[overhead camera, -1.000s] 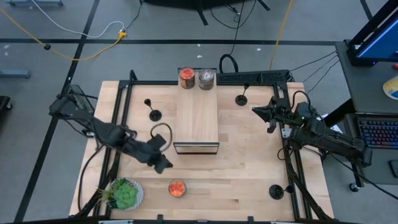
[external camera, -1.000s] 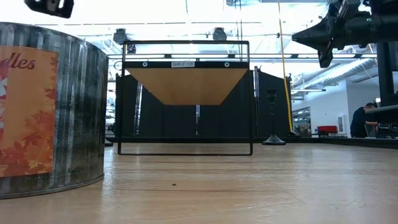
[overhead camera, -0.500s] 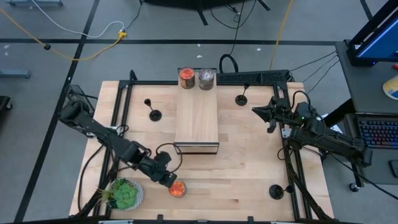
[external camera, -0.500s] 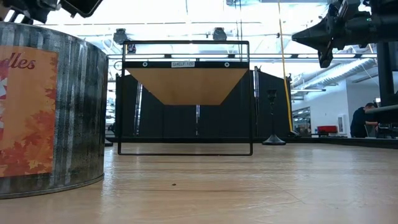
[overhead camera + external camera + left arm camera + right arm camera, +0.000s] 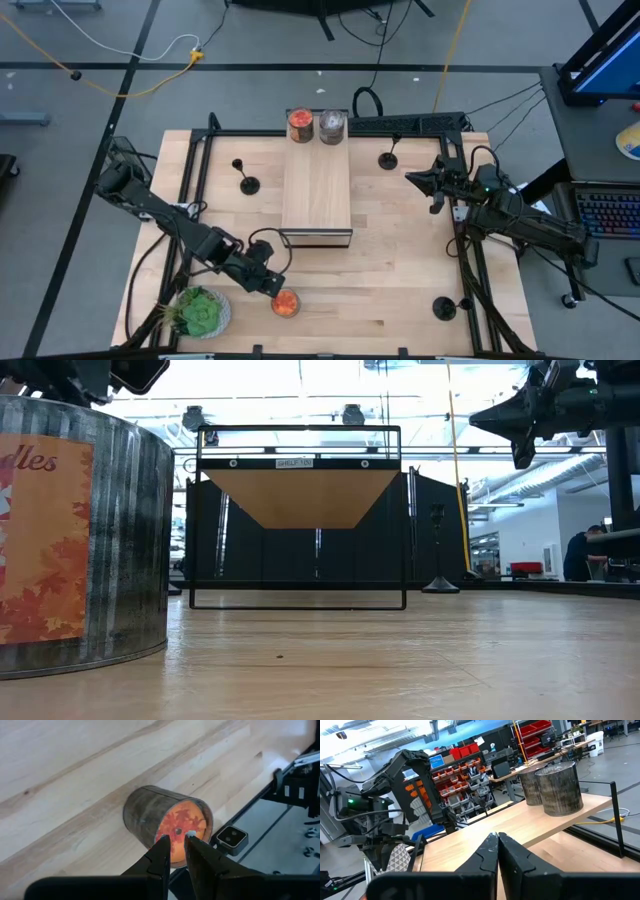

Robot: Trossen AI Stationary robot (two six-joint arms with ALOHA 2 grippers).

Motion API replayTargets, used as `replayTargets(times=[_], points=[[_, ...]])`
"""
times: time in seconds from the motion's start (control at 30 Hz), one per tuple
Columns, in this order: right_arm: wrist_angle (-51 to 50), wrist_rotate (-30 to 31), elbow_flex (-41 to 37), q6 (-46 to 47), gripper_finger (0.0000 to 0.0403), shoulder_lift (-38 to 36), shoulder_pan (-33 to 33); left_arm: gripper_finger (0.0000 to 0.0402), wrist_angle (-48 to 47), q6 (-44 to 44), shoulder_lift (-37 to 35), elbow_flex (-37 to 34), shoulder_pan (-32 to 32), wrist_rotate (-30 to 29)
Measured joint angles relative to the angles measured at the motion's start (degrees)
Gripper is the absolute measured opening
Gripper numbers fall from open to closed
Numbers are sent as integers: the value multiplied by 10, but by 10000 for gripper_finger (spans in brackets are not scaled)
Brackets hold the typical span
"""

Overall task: Pick & Place candle stick holders
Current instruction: Put the orange scented candle on the shelf

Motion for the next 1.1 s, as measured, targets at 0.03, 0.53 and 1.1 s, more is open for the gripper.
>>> replayTargets(times=[0.03, 0.53, 1.1], points=[[0, 0, 0, 0, 0, 0, 0, 63, 0, -4, 0, 0, -1, 4], [0, 0, 0, 0, 0, 0, 0, 63, 0, -10, 0, 0, -12, -5], [0, 1, 0, -1, 0, 0, 0, 63, -5, -50, 0, -1, -10, -58]])
